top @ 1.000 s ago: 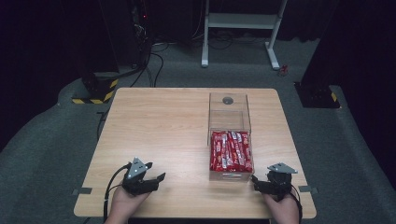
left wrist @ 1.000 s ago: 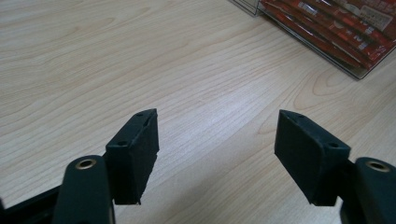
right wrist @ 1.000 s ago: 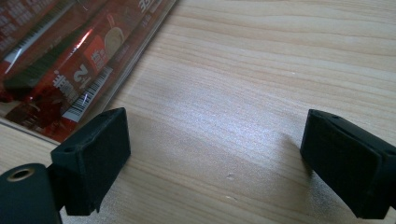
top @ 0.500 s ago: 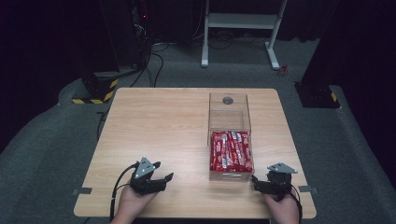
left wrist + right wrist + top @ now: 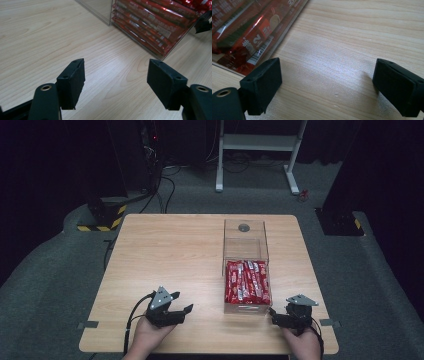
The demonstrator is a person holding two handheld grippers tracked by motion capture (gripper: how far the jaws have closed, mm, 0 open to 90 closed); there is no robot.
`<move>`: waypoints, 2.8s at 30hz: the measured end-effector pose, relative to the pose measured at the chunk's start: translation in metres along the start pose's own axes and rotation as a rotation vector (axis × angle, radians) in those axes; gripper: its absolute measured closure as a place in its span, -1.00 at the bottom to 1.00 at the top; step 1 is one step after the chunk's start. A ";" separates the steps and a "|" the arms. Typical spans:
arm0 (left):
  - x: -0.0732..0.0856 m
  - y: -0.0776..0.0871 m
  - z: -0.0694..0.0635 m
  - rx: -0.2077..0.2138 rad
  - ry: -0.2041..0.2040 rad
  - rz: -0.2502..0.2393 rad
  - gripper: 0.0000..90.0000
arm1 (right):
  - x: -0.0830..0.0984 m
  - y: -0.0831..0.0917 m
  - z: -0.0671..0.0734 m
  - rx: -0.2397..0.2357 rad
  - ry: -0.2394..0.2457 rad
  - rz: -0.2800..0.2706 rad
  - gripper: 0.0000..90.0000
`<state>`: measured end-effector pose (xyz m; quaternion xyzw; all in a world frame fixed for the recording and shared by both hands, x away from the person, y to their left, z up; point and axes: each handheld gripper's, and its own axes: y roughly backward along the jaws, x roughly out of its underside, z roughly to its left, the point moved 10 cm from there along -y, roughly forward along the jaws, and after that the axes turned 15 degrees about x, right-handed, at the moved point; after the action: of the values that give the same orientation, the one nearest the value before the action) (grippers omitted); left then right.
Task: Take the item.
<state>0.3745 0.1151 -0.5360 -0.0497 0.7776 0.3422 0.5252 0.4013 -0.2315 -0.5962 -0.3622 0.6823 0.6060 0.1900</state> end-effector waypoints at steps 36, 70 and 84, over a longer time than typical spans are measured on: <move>-0.028 -0.022 -0.030 0.055 -0.046 -0.018 -0.34 | 0.000 0.000 0.000 -0.002 0.006 -0.003 -0.81; -0.051 -0.035 -0.050 0.109 -0.073 -0.036 -0.31 | 0.000 0.000 0.000 -0.003 0.006 -0.003 -0.81; -0.063 -0.041 -0.060 0.128 -0.092 -0.042 -0.31 | 0.000 0.000 0.000 -0.004 0.006 -0.003 -0.81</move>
<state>0.3735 0.0316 -0.4894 -0.0167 0.7716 0.2825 0.5697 0.4014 -0.2312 -0.5961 -0.3654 0.6812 0.6058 0.1881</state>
